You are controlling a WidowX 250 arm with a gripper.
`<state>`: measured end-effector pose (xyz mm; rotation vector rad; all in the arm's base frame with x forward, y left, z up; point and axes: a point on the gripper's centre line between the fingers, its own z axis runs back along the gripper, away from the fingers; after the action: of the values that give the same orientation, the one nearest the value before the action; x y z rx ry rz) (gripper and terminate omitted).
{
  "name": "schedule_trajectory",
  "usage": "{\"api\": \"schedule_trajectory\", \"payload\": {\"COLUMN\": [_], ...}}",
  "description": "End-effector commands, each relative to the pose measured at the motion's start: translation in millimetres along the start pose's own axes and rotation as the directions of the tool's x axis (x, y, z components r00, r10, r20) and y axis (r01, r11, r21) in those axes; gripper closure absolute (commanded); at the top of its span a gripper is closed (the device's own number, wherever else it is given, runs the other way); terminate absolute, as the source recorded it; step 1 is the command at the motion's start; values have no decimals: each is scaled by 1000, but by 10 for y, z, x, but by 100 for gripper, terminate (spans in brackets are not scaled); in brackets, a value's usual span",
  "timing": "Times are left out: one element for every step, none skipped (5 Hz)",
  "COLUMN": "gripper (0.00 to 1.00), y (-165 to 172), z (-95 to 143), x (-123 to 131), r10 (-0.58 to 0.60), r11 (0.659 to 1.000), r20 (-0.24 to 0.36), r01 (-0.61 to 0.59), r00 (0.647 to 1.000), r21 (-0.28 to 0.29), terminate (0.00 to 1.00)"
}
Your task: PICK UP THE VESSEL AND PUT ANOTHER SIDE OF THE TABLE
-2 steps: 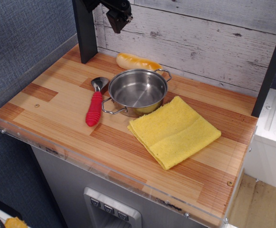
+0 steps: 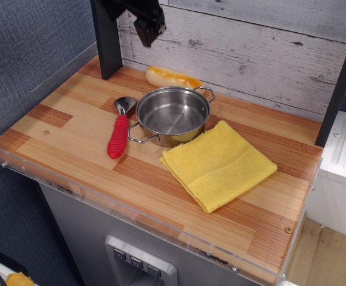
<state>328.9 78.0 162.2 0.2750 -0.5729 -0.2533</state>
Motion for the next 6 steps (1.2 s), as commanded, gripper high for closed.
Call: {"api": "schedule_trajectory", "payload": {"gripper": [0, 0, 0, 0, 0, 0], "y": [371, 488, 389, 272, 172, 78], "z": [272, 122, -158, -114, 38, 26], "x": [689, 873, 776, 553, 330, 211], "r10": [107, 156, 154, 186, 218, 204], "r11": [994, 986, 978, 970, 967, 968], "r20": [68, 23, -85, -151, -154, -172], "r01": [-108, -154, -164, -206, -235, -224], "r00": [992, 987, 984, 971, 964, 964], "r21": [8, -67, -129, -129, -103, -109], "terminate": [0, 0, 0, 0, 0, 0]}}
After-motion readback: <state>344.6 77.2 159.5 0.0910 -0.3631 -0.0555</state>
